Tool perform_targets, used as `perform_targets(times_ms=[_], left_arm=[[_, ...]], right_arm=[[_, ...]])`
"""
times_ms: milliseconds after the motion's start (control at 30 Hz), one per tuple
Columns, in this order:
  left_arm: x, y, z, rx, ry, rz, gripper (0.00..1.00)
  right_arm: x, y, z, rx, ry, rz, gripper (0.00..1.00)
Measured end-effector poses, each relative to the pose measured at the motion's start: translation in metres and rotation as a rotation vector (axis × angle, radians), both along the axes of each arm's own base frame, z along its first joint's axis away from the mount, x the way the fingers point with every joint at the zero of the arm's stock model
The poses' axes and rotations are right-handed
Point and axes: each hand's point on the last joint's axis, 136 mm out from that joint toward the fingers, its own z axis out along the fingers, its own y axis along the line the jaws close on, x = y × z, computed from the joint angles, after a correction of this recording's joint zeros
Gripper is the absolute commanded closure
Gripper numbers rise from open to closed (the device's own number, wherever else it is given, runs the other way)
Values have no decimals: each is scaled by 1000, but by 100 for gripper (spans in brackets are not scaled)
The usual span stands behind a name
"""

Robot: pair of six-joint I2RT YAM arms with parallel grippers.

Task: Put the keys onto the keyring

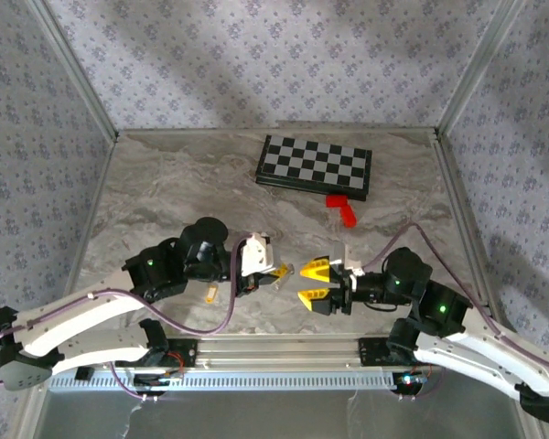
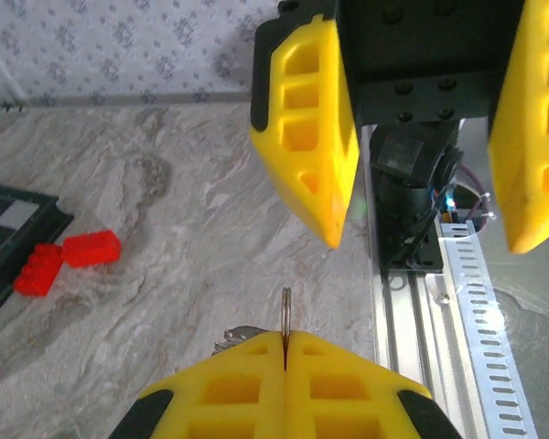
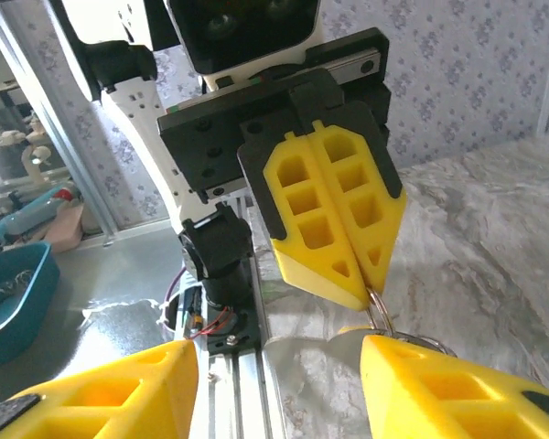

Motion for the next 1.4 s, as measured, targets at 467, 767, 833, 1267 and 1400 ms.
perform_targets(times_ms=[467,767,833,1267,1400], left_arm=[[-18,0,22,-110,-29,-63,100],[-21,-11,25,-221,17,-85,100],[-21,-12,23,-249,26,-80,100],[-23,-12,52,-410,35,-86,100],[-25,-12,59,-437,42,-99,100]], right_arm=[[-9,-8,20,44,-125,-18,62],[-9,-12,31,83,-148,-38,65],[-8,-14,32,94,-154,-48,65],[-8,-26,42,158,-182,-86,66],[-7,-25,44,166,-185,-87,67]])
